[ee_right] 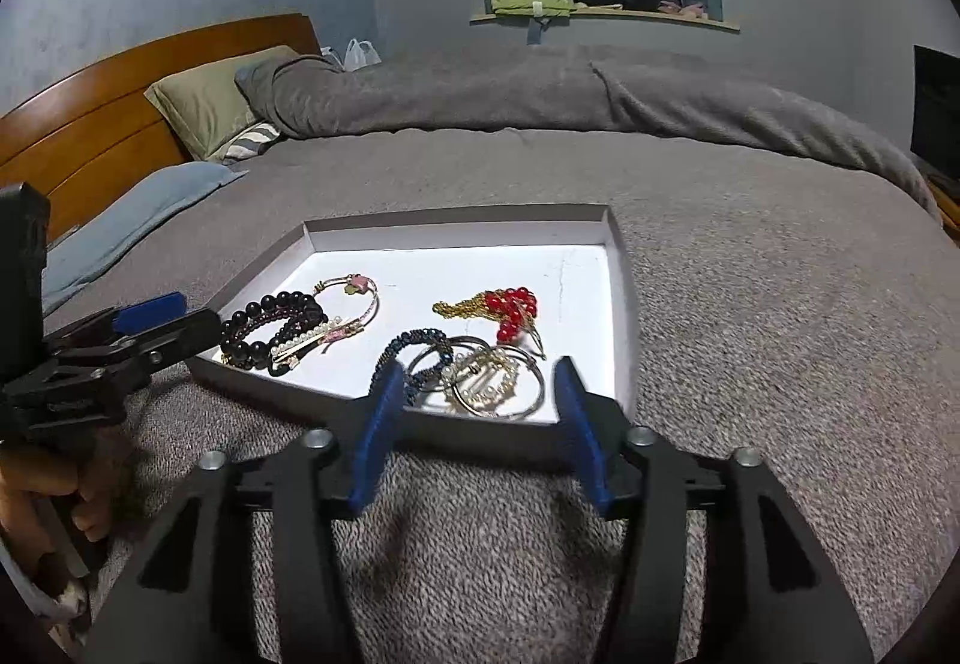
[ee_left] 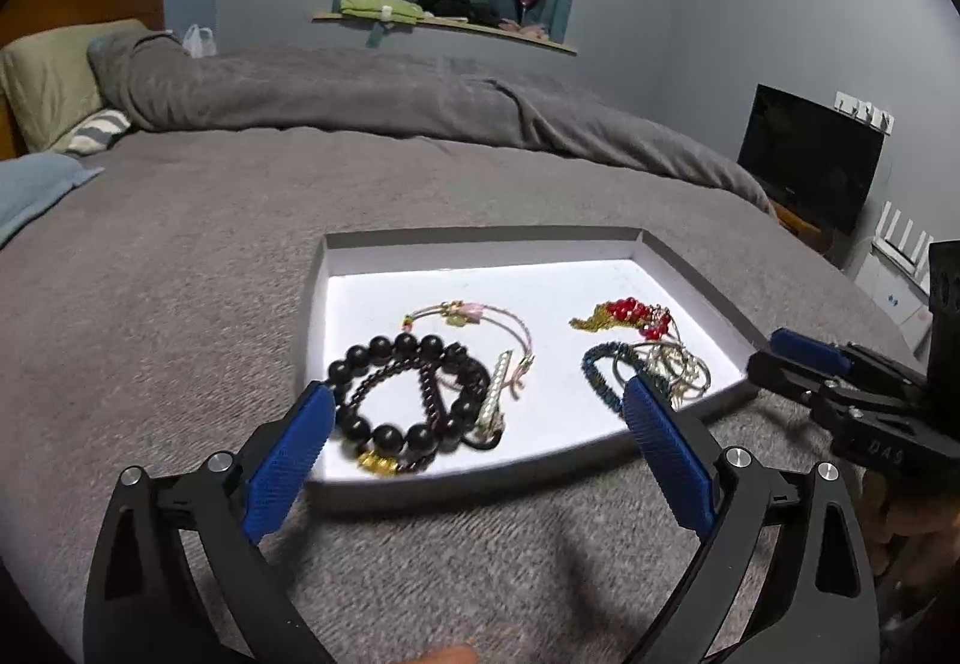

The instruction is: Organize jewelry

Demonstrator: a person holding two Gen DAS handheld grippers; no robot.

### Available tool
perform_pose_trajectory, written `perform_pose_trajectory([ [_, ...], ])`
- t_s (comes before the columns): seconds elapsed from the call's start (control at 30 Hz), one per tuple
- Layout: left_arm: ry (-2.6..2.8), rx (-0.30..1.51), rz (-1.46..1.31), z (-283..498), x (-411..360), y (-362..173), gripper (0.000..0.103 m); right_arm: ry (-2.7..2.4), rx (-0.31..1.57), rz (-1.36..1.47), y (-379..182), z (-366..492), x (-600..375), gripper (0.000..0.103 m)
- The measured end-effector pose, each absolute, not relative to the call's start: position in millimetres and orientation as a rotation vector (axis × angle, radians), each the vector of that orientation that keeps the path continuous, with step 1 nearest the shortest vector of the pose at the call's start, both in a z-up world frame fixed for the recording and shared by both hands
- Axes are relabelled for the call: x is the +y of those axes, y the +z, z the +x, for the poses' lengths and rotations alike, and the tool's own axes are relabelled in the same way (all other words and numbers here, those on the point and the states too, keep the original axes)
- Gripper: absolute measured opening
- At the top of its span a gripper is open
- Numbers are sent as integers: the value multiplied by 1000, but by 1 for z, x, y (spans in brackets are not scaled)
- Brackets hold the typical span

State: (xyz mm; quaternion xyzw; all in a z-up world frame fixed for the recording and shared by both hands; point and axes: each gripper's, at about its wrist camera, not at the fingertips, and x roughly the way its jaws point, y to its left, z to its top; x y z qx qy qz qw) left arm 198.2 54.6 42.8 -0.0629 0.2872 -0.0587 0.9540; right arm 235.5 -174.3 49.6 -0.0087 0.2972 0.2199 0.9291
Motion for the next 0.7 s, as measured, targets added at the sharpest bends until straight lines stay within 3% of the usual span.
perform_pose_trajectory([
  [0.47, -23, 513, -85, 145, 58, 45, 98, 452, 526, 26, 57, 188, -194, 89],
  [0.7, -14, 471, -70, 128, 54, 42, 98, 456, 467, 5, 58, 167, -190, 94],
])
